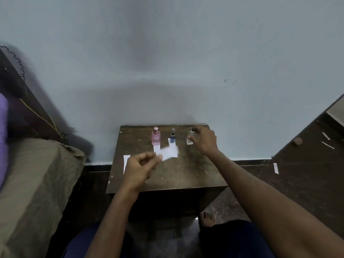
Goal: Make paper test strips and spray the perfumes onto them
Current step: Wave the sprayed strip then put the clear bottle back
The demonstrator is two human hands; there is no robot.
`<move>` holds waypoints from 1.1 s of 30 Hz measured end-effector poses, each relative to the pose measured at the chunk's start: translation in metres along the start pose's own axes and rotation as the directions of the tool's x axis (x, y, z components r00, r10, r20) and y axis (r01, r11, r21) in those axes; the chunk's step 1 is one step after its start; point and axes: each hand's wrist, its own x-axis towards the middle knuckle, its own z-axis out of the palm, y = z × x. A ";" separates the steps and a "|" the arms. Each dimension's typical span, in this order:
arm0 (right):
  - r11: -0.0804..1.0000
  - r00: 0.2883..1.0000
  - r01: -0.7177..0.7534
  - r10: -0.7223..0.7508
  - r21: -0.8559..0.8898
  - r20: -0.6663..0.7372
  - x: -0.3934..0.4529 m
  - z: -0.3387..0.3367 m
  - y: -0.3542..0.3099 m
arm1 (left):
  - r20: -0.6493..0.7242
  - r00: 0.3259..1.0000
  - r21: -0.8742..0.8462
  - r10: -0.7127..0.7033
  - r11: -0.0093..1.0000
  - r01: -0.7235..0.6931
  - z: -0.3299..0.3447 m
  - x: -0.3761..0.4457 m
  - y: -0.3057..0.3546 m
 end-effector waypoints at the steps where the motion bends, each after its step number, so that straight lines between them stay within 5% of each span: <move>1: 1.000 1.000 0.001 -0.001 -0.021 0.003 0.002 0.003 0.002 | 0.088 0.996 -0.362 0.014 0.932 0.019 -0.001 -0.002 0.011; 2: 0.999 1.000 0.011 -0.011 -0.039 -0.002 0.006 0.005 0.004 | 0.174 0.981 -0.633 0.085 0.773 0.045 -0.001 -0.002 0.022; 4: 0.997 1.000 0.029 -0.030 -0.075 -0.007 0.011 0.005 0.005 | 0.253 0.954 -0.812 0.162 0.571 0.119 0.001 -0.007 0.033; 5: 0.996 0.999 0.034 -0.035 -0.086 -0.011 0.014 0.005 0.006 | 0.225 0.971 -0.743 0.082 0.659 0.117 0.001 -0.004 0.028; 7: 0.996 0.999 0.035 -0.036 -0.086 -0.013 0.018 0.005 0.008 | 0.003 0.999 -0.115 -0.036 0.993 0.036 0.000 0.007 0.004; 8: 0.996 0.999 0.035 -0.037 -0.082 -0.014 0.019 0.006 0.010 | -0.041 0.996 0.150 -0.080 0.985 0.086 0.001 0.006 -0.004; 9: 0.996 0.999 0.035 -0.036 -0.082 -0.011 0.021 0.008 0.011 | -0.030 0.992 0.142 -0.125 0.982 0.128 0.003 0.007 -0.009; 10: 0.996 0.999 0.037 -0.038 -0.080 -0.010 0.022 0.009 0.012 | 0.067 0.987 -0.081 -0.145 0.985 0.151 0.006 0.008 -0.007; 12: 0.996 0.999 0.049 -0.050 -0.073 -0.005 0.024 0.014 0.015 | 0.255 0.966 -0.542 -0.050 0.820 0.185 0.004 0.012 -0.004; 14: 0.996 0.998 0.064 -0.065 -0.065 -0.007 0.021 0.016 0.014 | 0.335 0.938 -0.726 0.092 0.659 0.195 0.007 0.003 0.008; 15: 0.996 0.998 0.069 -0.070 -0.059 -0.010 0.020 0.016 0.014 | 0.328 0.942 -0.695 0.076 0.695 0.186 0.010 0.002 0.009; 17: 0.996 0.997 0.082 -0.082 -0.040 -0.005 0.021 0.017 0.013 | 0.164 0.981 -0.368 -0.101 0.917 0.155 0.016 0.007 -0.003; 19: 0.997 0.997 0.076 -0.076 -0.010 0.021 0.021 0.014 0.011 | 0.066 0.976 -0.141 -0.209 0.966 0.217 0.022 0.005 -0.009; 20: 0.997 0.996 0.077 -0.077 0.001 0.035 0.021 0.012 0.011 | 0.109 0.967 -0.244 -0.228 0.937 0.249 0.023 0.008 -0.010; 23: 0.994 0.994 0.100 -0.097 -0.047 0.055 0.017 0.003 0.015 | 0.311 0.949 -0.730 -0.048 0.628 0.271 0.020 0.007 -0.002; 24: 0.989 0.993 0.107 -0.102 -0.103 0.058 0.016 0.000 0.020 | 0.299 0.954 -0.712 -0.004 0.664 0.226 0.019 0.007 -0.001; 26: 0.963 0.991 0.126 -0.111 -0.239 0.074 0.014 -0.004 0.030 | 0.149 0.986 -0.321 -0.070 0.940 0.115 0.019 0.013 -0.011; 28: 0.946 0.984 0.165 -0.141 -0.280 0.107 0.012 -0.002 0.039 | 0.005 0.991 -0.084 -0.137 0.987 0.137 0.022 0.011 -0.015; 31: 0.951 0.973 0.197 -0.160 -0.240 0.163 0.006 0.006 0.041 | 0.134 0.978 -0.617 -0.157 0.759 0.207 0.025 0.012 -0.004; 32: 0.950 0.973 0.196 -0.157 -0.243 0.169 0.004 0.007 0.040 | 0.162 0.983 -0.723 -0.085 0.668 0.177 0.025 0.011 -0.001; 33: 0.952 0.977 0.180 -0.144 -0.248 0.156 0.003 0.006 0.039 | 0.168 0.985 -0.707 -0.046 0.691 0.153 0.024 0.010 0.001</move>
